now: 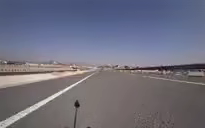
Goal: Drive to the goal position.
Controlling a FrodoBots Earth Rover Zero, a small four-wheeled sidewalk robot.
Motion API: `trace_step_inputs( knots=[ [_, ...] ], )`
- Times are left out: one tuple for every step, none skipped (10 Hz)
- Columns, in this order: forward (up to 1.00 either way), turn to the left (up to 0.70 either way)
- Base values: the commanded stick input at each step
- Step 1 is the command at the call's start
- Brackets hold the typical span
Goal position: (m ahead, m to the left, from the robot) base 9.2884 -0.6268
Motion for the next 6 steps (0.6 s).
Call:
trace_step_inputs(
  knots=[
    [1.00,0.00],
    [1.00,0.00],
    [1.00,0.00],
    [1.00,0.00],
    [1.00,0.00],
    [1.00,0.00]
  ],
)
